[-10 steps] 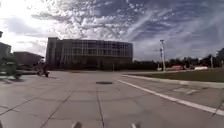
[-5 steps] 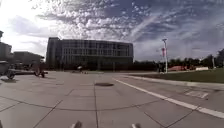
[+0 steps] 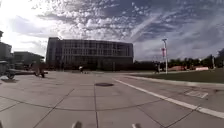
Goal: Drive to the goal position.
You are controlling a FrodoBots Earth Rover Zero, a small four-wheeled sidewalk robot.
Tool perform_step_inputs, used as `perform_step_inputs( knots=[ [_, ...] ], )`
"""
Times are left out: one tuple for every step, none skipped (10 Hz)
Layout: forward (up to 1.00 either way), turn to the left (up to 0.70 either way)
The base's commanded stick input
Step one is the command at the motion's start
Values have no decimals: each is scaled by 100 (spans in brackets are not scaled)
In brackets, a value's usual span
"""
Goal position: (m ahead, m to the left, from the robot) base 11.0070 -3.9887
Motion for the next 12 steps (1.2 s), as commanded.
perform_step_inputs(
  knots=[
    [44,0],
    [70,0],
    [70,0],
    [70,0],
    [70,0],
    [70,0],
    [70,0],
    [70,0],
    [70,0],
    [70,0],
    [70,0],
    [70,0]
  ],
)
